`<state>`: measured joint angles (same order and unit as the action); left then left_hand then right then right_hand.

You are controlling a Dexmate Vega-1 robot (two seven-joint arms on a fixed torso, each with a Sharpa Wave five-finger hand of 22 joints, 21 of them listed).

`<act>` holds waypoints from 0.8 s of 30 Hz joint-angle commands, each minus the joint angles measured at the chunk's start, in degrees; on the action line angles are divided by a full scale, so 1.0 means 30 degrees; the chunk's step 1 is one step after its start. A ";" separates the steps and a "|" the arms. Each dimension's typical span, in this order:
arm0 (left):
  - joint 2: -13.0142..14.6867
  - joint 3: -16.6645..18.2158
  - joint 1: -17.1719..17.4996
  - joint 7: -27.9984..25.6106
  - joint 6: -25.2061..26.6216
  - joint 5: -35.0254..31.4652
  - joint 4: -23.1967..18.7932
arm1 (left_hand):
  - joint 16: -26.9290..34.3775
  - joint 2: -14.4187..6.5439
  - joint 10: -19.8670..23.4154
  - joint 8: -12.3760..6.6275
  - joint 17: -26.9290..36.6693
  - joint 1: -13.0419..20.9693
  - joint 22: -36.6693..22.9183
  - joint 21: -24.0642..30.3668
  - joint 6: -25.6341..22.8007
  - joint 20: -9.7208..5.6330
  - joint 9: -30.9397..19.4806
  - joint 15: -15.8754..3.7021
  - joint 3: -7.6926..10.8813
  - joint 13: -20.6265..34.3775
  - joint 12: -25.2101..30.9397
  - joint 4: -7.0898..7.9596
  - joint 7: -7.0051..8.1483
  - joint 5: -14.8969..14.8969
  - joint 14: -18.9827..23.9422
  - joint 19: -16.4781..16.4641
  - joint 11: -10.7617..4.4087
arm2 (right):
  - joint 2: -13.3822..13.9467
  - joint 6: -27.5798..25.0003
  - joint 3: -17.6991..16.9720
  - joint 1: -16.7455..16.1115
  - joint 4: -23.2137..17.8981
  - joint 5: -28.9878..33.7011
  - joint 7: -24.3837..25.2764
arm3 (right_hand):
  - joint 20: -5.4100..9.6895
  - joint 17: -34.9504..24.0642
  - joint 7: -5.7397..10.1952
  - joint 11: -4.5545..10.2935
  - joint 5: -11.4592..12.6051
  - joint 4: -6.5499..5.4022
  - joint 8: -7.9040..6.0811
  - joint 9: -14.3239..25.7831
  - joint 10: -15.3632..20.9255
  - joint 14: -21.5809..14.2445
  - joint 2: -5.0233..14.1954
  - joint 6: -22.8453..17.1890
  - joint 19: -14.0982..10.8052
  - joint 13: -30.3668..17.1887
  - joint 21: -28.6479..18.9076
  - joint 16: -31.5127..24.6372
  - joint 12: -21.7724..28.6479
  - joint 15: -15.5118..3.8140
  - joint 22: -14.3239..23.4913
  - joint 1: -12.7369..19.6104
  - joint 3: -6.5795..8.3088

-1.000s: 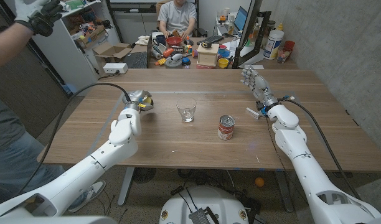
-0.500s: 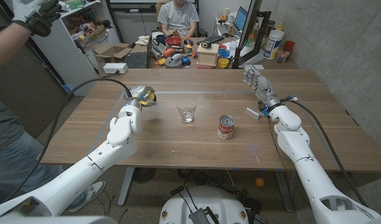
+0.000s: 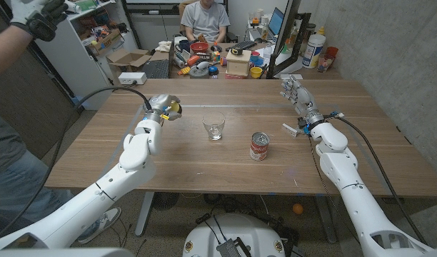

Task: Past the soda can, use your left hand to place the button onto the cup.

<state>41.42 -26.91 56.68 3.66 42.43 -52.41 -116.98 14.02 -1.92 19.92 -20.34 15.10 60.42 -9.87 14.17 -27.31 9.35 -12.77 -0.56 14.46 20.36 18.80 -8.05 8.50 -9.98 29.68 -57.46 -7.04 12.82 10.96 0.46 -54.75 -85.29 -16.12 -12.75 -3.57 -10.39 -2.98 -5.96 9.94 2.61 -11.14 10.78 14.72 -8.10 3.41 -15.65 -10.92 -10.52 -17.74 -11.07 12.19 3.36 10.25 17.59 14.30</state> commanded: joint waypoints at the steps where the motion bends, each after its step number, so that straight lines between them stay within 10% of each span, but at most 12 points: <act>1: 0.0153 0.0632 0.0713 0.0462 -0.0718 -0.0534 -0.1270 | 0.0070 -0.0549 0.0013 0.0035 0.0246 0.0452 -0.0057 -0.0088 -0.0090 0.0068 -0.0002 -0.0342 0.0219 0.0092 -0.0042 0.0284 -0.0058 -0.0127 0.0542 0.0145 0.0204 | 0.0007 -0.0164 0.0064 -0.0332 -0.0740 0.0111 0.0536 | 0.0081 -0.0054 -0.0128 -0.0063 0.0130 0.0062 -0.0044 0.0084 0.0134 -0.0085 0.0035 -0.0096 -0.0203 -0.0065 0.0019 0.0066 0.0055 -0.0125 0.0066 -0.0025 0.0001; 24: -0.0327 0.0829 0.0305 0.1463 -0.2991 -0.0309 -0.1956 | -0.0066 -0.0583 0.0019 0.0092 0.0314 0.0441 -0.0078 -0.0562 -0.0033 0.0163 0.0013 -0.0278 0.0284 0.0265 -0.0096 0.0346 -0.0217 -0.0125 0.0514 0.0763 0.0158 | 0.0059 0.0196 -0.0095 -0.0644 -0.0863 -0.0166 0.0654 | 0.0155 -0.0055 -0.0133 -0.0112 0.0125 0.0102 -0.0044 0.0085 0.0153 -0.0241 0.0092 -0.0097 -0.0477 -0.0062 0.0062 0.0022 0.0054 -0.0117 0.0064 -0.0018 0.0009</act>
<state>41.03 -24.25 58.62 6.51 36.59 -53.83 -122.26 13.40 -1.90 19.82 -20.12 15.74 60.44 -10.02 12.69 -26.80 9.83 -12.77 -0.29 14.38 20.89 18.80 -7.97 7.99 -10.02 29.96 -55.53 -6.54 12.83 10.96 0.75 -56.08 -87.61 -16.02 -10.92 -3.25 -10.40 -3.09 -6.16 9.94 2.67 -11.14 10.78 14.93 -8.09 3.41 -15.76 -11.26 -10.52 -17.74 -11.07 12.19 3.36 10.25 17.59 14.23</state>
